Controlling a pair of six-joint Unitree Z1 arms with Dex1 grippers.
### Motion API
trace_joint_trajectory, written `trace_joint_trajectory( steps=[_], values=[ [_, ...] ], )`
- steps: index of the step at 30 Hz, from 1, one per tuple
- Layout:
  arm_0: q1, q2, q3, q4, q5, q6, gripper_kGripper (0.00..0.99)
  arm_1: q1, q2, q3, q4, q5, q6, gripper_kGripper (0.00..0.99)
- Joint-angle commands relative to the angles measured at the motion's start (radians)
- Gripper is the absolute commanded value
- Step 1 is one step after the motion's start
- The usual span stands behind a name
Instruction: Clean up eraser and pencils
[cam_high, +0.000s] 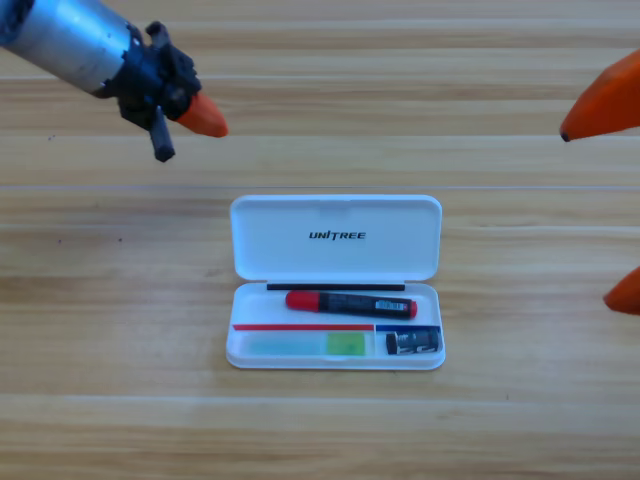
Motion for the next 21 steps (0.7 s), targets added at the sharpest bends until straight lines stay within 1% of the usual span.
trace_joint_trajectory(
  steps=[1,8,14,21],
  values=[
    [0.032,0.114,0.001,-0.047,-0.039,-0.01,0.0,-0.018,-0.009,0.027,-0.015,0.026,0.007,0.962],
    [0.069,0.174,0.008,-0.082,-0.079,-0.01,0.0,-0.018,0.006,0.029,-0.017,0.042,0.008,0.962],
    [0.104,0.206,0.01,-0.085,-0.129,-0.01,0.0,-0.018,0.02,0.029,-0.018,0.054,0.007,0.962],
    [0.106,0.217,0.027,-0.089,-0.146,-0.007,0.0,-0.018,0.034,0.029,-0.018,0.069,0.007,0.962]
  ],
)
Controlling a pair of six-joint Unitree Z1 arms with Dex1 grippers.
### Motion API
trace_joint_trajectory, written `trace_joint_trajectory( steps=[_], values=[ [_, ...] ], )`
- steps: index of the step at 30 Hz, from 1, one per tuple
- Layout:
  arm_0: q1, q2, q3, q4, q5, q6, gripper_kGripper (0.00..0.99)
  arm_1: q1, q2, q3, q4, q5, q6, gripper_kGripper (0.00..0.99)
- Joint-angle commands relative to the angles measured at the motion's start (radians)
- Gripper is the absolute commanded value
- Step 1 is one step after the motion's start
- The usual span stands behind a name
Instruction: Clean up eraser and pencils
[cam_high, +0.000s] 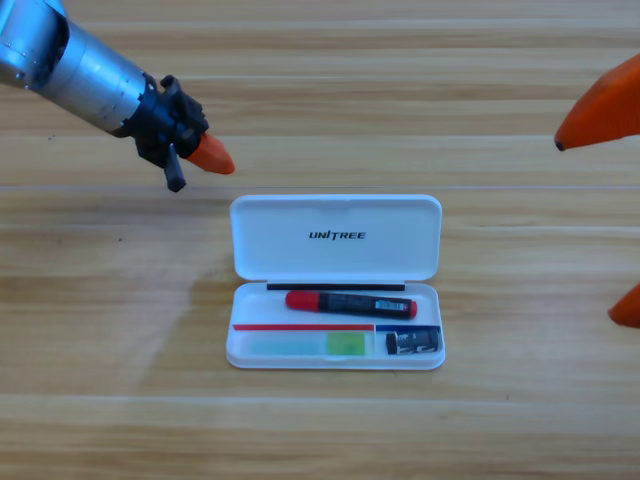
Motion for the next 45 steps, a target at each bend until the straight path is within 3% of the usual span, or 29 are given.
trace_joint_trajectory(
  steps=[1,19,45],
  values=[
    [0.023,0.048,0.027,-0.013,-0.02,-0.006,0.0,-0.018,0.035,0.029,-0.015,0.029,0.004,0.962],
    [-0.049,0.045,0.042,-0.007,-0.006,-0.03,0.0,-0.018,0.036,0.024,-0.015,0.04,0.007,0.962],
    [-0.183,0.065,-0.038,0.058,0.029,-0.072,0.0,-0.018,0.039,0.023,-0.015,0.059,0.012,0.962]
  ],
)
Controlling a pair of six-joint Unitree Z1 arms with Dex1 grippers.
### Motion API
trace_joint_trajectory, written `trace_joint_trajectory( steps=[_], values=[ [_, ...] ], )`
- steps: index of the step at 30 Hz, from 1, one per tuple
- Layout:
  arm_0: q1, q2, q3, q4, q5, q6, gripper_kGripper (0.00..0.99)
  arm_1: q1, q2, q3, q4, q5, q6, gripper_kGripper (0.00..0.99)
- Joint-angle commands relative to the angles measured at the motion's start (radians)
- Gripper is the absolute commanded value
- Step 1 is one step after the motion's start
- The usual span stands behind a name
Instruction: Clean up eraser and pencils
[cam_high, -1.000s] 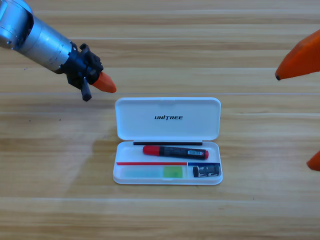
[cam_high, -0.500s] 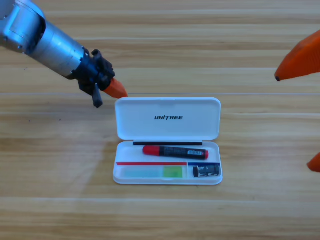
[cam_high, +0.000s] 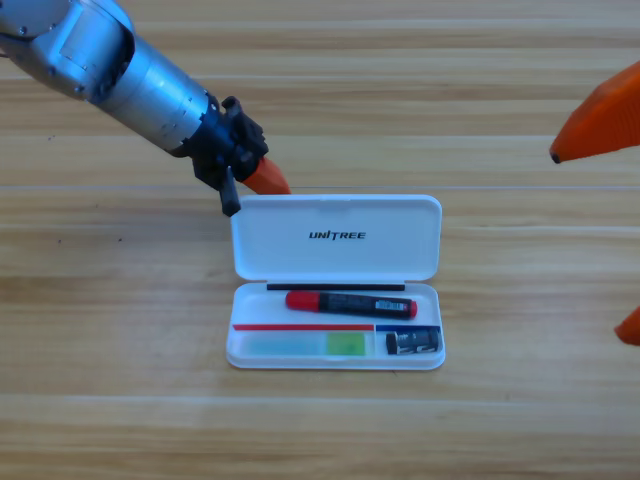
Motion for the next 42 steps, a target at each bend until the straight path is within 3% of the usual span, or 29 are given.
trace_joint_trajectory(
  steps=[1,17,42],
  values=[
    [-0.037,0.045,0.002,0.028,0.015,-0.011,0.0,-0.018,0.038,0.024,-0.015,0.02,0.007,0.962],
    [-0.089,-0.036,0.013,0.117,0.027,-0.025,0.0,-0.018,0.038,0.024,-0.015,0.023,0.009,0.962],
    [-0.198,-0.091,0.108,0.113,0.054,-0.065,0.0,-0.018,0.039,0.024,-0.015,0.035,0.012,0.962]
  ],
)
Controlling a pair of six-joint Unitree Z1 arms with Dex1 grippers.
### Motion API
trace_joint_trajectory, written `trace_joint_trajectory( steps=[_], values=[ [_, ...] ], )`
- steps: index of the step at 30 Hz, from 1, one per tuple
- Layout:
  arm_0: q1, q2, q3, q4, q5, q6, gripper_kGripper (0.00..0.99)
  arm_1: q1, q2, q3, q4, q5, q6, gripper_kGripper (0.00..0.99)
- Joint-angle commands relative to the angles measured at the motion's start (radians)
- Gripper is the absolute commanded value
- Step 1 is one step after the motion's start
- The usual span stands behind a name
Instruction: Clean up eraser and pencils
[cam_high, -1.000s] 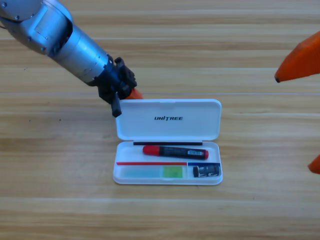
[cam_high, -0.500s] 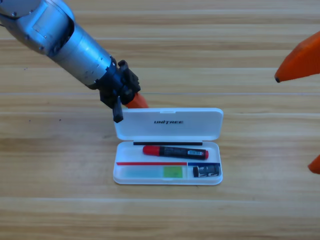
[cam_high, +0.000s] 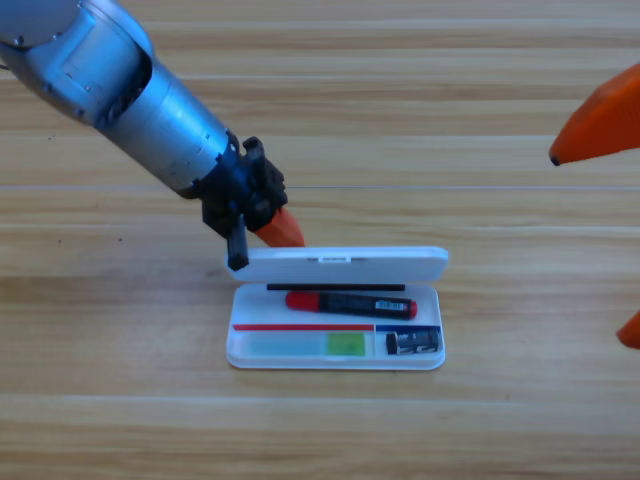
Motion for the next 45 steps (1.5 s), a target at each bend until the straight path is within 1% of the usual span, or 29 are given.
trace_joint_trajectory(
  steps=[1,10,17,22,29,45],
  values=[
    [-0.052,0.006,0.051,-0.009,0.008,-0.022,0.0,-0.018,0.039,0.024,-0.015,0.025,0.01,0.962],
    [-0.073,0.009,0.097,-0.041,0.016,-0.024,0.0,-0.018,0.045,0.026,-0.015,0.028,0.01,0.962],
    [-0.088,0.024,0.105,-0.051,0.022,-0.01,0.0,-0.018,0.05,0.027,-0.015,0.035,0.01,0.962],
    [-0.088,0.029,0.112,-0.057,0.025,-0.009,0.0,-0.018,0.053,0.027,-0.015,0.039,0.01,0.962],
    [-0.09,0.035,0.154,-0.089,0.022,-0.007,0.0,-0.018,0.064,0.029,-0.015,0.039,0.01,0.962],
    [-0.09,0.069,0.201,-0.147,0.022,-0.002,0.0,-0.018,0.07,0.027,-0.015,0.045,0.011,0.962]
  ],
)
